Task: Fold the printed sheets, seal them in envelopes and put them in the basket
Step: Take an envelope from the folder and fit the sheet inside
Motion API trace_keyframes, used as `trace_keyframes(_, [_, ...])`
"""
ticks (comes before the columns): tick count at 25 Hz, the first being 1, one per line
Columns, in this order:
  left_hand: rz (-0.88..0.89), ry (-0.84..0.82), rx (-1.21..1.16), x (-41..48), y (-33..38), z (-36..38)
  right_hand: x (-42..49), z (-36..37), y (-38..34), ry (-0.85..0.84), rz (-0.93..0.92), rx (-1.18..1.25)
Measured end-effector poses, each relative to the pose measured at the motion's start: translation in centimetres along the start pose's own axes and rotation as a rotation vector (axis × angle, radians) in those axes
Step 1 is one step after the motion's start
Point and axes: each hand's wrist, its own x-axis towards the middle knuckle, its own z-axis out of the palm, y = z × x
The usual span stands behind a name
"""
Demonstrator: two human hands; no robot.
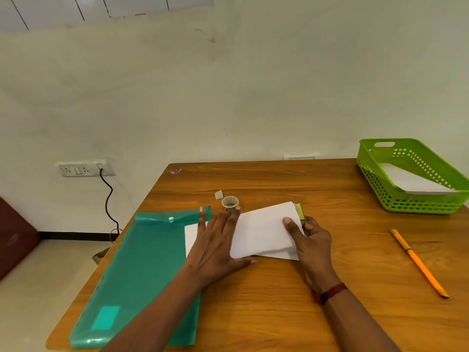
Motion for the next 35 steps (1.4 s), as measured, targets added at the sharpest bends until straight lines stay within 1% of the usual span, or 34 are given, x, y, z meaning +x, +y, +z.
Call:
trace_keyframes(3, [-0.008, 0.012, -0.050, 0.5, 0.4, 0.4, -0.3, 0.4, 0.3, -0.022, 0.007, -0.051])
trace_keyframes(6, [-0.010, 0.054, -0.079, 0.6, -0.6, 0.4, 0.1, -0.6, -0.1, 0.031, -0.194, -0.220])
trace_keyframes(8, [-0.030, 0.079, -0.102, 0.4, -1.8, 0.2, 0.8, -1.9, -0.5, 0.103, -0.244, -0.259])
trace_keyframes(9, [-0.040, 0.096, -0.110, 0.3, -2.4, -0.1, 1.1, -2.5, -0.5, 0.114, -0.260, -0.323])
trace_keyframes(10, [-0.044, 0.110, -0.112, 0.2, -3.1, -0.3, 1.4, -3.0, -0.2, 0.087, -0.281, -0.446])
trace_keyframes(13, [-0.034, 0.131, -0.082, -0.1, -5.4, -1.2, 1.0, -3.0, 1.2, -0.139, -0.331, -0.978])
trace_keyframes(14, [-0.043, 0.120, -0.076, -0.2, -6.1, -1.6, 0.8, -2.8, 1.7, -0.195, -0.365, -1.119])
trace_keyframes(15, [-0.057, 0.100, -0.074, -0.4, -6.7, -1.9, 0.6, -2.6, 2.0, -0.228, -0.396, -1.221])
trace_keyframes(17, [-0.076, 0.049, -0.073, -1.0, -7.7, -2.1, 0.5, -2.2, 1.9, -0.258, -0.400, -1.332])
trace_keyframes(19, [-0.080, 0.005, -0.084, -1.5, -8.3, -2.0, 0.3, -2.1, 1.6, -0.293, -0.343, -1.365])
trace_keyframes(22, [-0.082, -0.035, -0.096, -1.7, -8.9, -1.7, 0.3, -1.9, 1.4, -0.302, -0.276, -1.335])
trace_keyframes(25, [-0.090, -0.048, -0.109, -1.7, -9.3, -1.4, 0.2, -2.0, 0.8, -0.287, -0.259, -1.301])
trace_keyframes(29, [-0.113, -0.048, -0.110, -1.6, -9.6, -0.8, 0.0, -2.1, 0.8, -0.240, -0.288, -1.182])
trace_keyframes(32, [-0.131, -0.062, -0.107, -1.7, -9.7, -0.7, 0.4, -2.6, 0.6, -0.102, -0.333, -1.151])
trace_keyframes(35, [-0.140, -0.049, -0.114, -1.6, -9.5, -0.7, 1.2, -3.3, 0.2, 0.163, -0.365, -1.162])
